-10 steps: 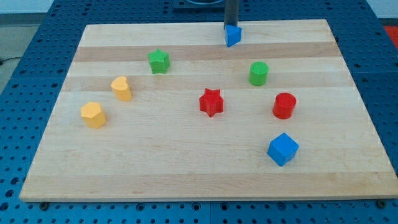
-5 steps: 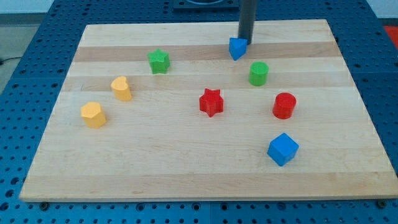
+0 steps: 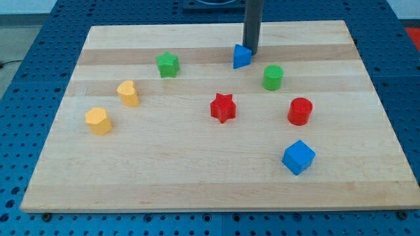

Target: Slide the blue triangle green circle and red star to make triangle

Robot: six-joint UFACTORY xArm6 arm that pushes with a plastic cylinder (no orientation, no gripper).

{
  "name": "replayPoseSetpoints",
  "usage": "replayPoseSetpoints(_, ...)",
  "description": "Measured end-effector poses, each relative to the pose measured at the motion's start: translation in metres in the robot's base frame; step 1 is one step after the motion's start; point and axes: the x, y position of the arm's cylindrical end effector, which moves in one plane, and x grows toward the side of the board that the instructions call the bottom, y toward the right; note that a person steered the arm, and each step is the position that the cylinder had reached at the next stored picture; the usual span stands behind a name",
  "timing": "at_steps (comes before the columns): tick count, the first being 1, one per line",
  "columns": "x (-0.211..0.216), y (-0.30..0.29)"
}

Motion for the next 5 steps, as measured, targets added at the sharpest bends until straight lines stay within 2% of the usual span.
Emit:
replayPoseSetpoints(1,0.001,-0.022)
replayPoseSetpoints(2,-0.002,-0.012)
replayPoseSetpoints(4,-0.005,0.066)
replayPoseSetpoints(5,-0.005,0.072)
